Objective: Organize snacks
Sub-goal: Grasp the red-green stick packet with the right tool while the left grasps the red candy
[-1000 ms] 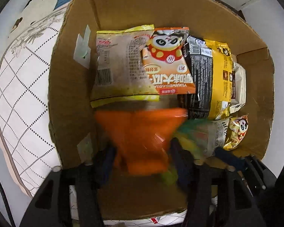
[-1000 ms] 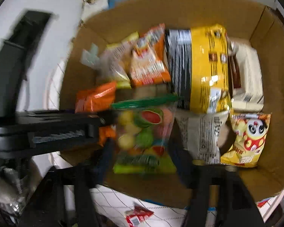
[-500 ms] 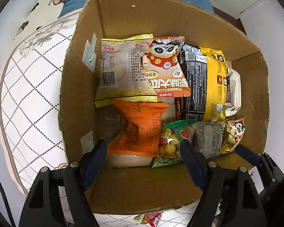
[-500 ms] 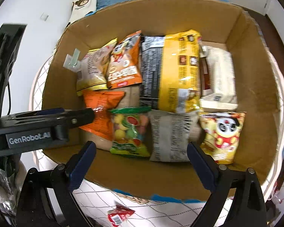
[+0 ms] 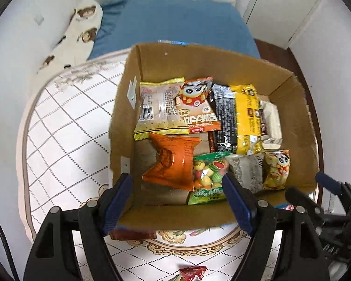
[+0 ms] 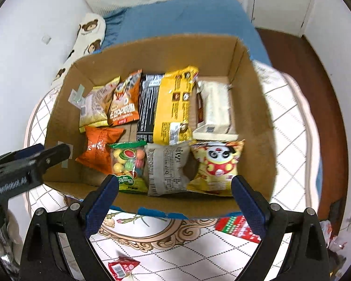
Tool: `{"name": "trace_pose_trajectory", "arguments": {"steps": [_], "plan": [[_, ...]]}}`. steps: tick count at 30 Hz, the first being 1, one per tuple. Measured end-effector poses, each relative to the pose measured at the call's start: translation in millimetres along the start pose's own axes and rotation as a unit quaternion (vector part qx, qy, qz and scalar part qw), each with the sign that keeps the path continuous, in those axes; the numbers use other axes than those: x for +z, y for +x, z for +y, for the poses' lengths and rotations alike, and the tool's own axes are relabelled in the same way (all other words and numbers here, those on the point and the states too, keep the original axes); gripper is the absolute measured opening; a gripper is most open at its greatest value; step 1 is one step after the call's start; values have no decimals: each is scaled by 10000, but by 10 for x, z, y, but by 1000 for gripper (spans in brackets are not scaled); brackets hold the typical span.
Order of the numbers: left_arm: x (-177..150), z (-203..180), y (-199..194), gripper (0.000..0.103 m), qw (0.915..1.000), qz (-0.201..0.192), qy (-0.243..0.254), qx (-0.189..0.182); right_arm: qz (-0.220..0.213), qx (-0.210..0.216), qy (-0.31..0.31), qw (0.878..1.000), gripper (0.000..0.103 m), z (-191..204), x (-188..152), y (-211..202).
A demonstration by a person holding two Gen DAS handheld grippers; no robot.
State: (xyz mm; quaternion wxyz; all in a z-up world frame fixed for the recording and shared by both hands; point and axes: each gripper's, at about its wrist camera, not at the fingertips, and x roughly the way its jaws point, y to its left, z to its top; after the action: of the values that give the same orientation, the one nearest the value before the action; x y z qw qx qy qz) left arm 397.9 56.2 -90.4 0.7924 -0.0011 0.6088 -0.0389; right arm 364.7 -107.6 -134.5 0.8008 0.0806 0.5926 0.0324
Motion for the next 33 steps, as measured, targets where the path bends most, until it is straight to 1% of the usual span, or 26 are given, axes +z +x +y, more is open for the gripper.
{"name": "trace_pose_trajectory", "arguments": {"steps": [5, 11, 15, 20, 24, 27, 30, 31, 33], "plan": [[-201, -47, -311, 78, 9992, -369, 11, -124, -419, -142, -94, 9990, 99, 1, -105, -317], [-465, -126, -675, 78, 9960, -876, -12, -160, -901, -250, -250, 9953, 99, 51, -293, -736], [-621, -181, -894, 78, 9933, -1137, -24, -208, -1171, -233, -329, 9923, 99, 97, -429, -994], [-805, -257, -1149, 78, 9890, -1468, 36, -172, -1492, -183, -351, 9880, 99, 149, -620, -1279], [-921, -287, -1261, 78, 9871, -1588, 25, -183, -1512, 4, -290, 9881, 99, 135, -752, -1369], [-1028, -299, -1233, 78, 9884, -1510, -6, -182, -1453, 115, -214, 9891, 101, 51, -842, -1371], [-1143, -305, -1061, 78, 9919, -1255, -79, -160, -1256, 120, -66, 9920, 101, -136, -927, -1259], [-1187, -310, -983, 78, 9871, -1555, -234, -285, -1131, 63, -26, 9936, 101, -222, -957, -1176], [-1241, -317, -745, 78, 9914, -1267, -257, -217, -880, 27, -20, 9961, 101, -358, -987, -1004]]}}
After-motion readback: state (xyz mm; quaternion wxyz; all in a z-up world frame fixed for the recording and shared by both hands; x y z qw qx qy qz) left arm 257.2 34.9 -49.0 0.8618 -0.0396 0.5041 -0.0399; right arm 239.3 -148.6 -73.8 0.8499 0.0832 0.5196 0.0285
